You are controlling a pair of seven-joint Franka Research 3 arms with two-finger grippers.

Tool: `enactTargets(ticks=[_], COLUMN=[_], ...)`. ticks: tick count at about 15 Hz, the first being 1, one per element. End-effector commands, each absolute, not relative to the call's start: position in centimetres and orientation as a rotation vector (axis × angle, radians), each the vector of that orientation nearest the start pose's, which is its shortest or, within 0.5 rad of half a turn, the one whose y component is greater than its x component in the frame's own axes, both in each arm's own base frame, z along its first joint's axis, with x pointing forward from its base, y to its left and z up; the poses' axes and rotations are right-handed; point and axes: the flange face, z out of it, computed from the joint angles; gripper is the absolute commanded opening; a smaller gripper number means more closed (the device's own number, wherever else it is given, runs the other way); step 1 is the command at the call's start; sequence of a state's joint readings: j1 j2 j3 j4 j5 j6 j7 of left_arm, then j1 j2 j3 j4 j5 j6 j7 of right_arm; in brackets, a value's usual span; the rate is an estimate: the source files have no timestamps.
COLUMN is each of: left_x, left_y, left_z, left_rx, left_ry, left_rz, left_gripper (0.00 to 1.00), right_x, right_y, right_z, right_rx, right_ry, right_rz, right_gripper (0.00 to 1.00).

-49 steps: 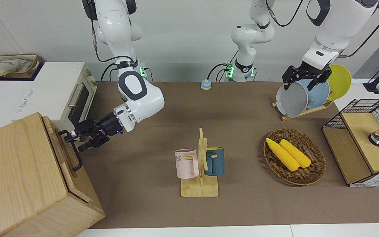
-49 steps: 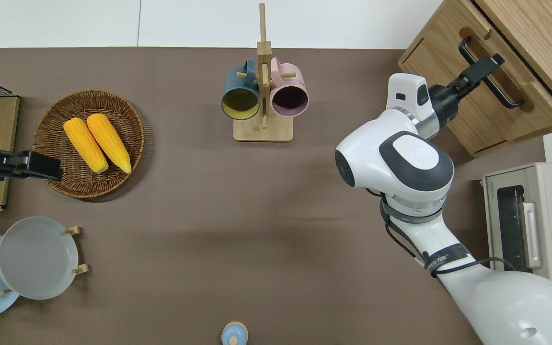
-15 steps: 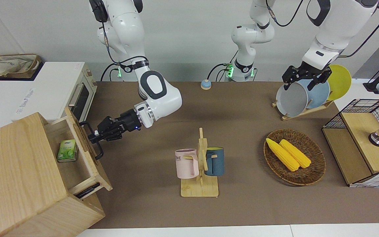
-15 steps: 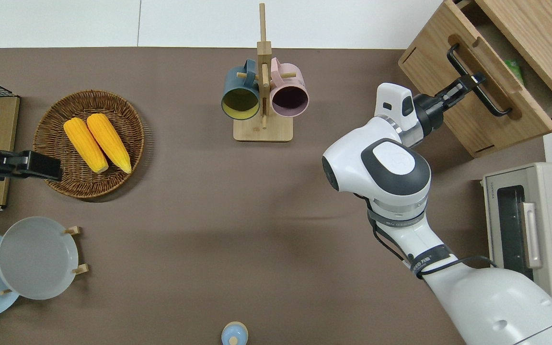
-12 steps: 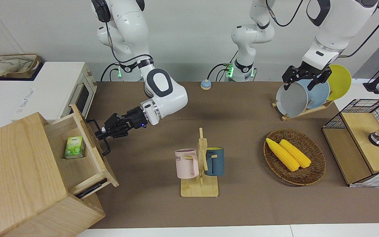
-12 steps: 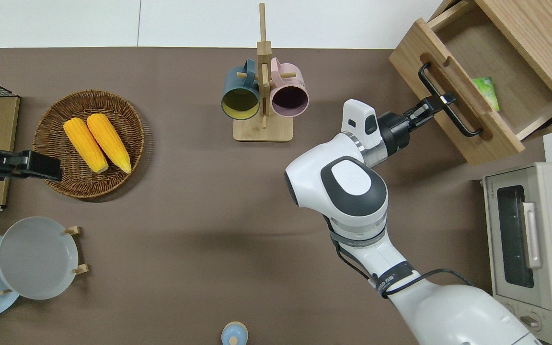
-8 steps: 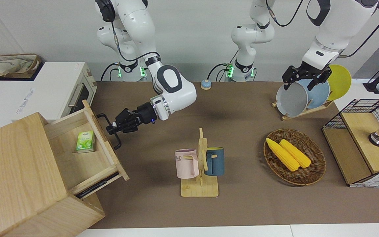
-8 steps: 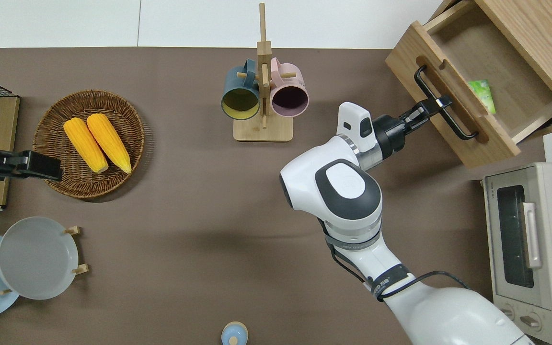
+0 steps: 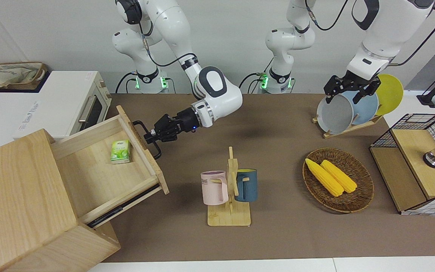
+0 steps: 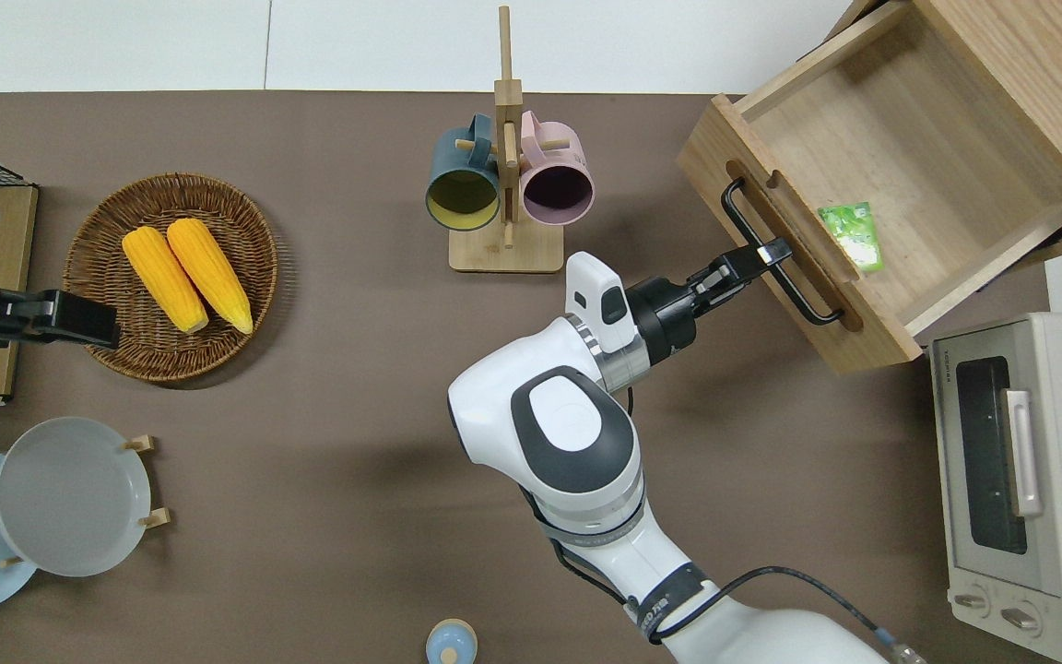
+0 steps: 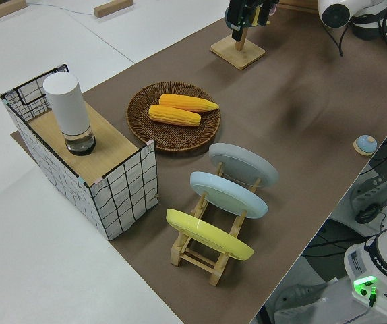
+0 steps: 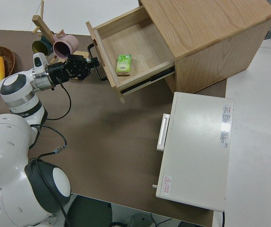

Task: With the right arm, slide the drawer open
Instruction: 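Pull the handle toward the robot with the right gripper, sliding the drawer out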

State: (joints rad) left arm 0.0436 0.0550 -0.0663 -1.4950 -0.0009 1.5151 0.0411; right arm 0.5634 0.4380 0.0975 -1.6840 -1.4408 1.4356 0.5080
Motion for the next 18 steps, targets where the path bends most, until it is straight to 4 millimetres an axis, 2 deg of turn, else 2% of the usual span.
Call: enactTargets(ticks=[1, 5, 7, 9, 13, 14, 15, 16, 17, 18], left_x=[56.3, 56.3, 56.3, 56.3, 56.3, 56.3, 56.3, 56.3, 56.3, 56.3], left_y=[-1.3, -1.3, -1.3, -1.3, -1.3, -1.3, -1.3, -1.3, -1.3, -1.3], left_z=[63.0, 62.9, 62.9, 63.0, 62.9, 63.0, 63.0, 63.0, 63.0, 63.0], left_rx=[-3.126, -3.126, -3.126, -3.126, -3.126, -3.126, -3.126, -3.126, -3.126, -3.126], left_ry=[0.092, 0.092, 0.092, 0.092, 0.092, 0.092, 0.092, 0.092, 0.092, 0.092], left_rz=[0.060, 0.062, 0.062, 0.060, 0.062, 0.060, 0.060, 0.060, 0.060, 0.060], left_gripper=[0.99, 0.99, 0.99, 0.99, 0.99, 0.99, 0.99, 0.99, 0.99, 0.99], right_x=[56.8, 55.6, 55.5, 54.7, 54.9, 55.0, 55.2, 55.3, 55.5, 55.5], right_y=[30.8, 32.4, 32.4, 33.4, 33.4, 33.3, 33.2, 33.0, 32.9, 32.8], right_z=[40.7, 40.7, 40.7, 40.5, 40.6, 40.4, 40.1, 40.0, 39.9, 39.9], right_rx=[1.619, 1.630, 1.620, 1.625, 1.631, 1.627, 1.621, 1.622, 1.622, 1.621], right_ry=[0.433, 0.443, 0.431, 0.447, 0.443, 0.441, 0.439, 0.436, 0.431, 0.429], right_rz=[0.303, 0.304, 0.293, 0.297, 0.297, 0.299, 0.300, 0.297, 0.298, 0.299], right_gripper=[0.000, 0.000, 0.000, 0.000, 0.000, 0.037, 0.224, 0.331, 0.513, 0.811])
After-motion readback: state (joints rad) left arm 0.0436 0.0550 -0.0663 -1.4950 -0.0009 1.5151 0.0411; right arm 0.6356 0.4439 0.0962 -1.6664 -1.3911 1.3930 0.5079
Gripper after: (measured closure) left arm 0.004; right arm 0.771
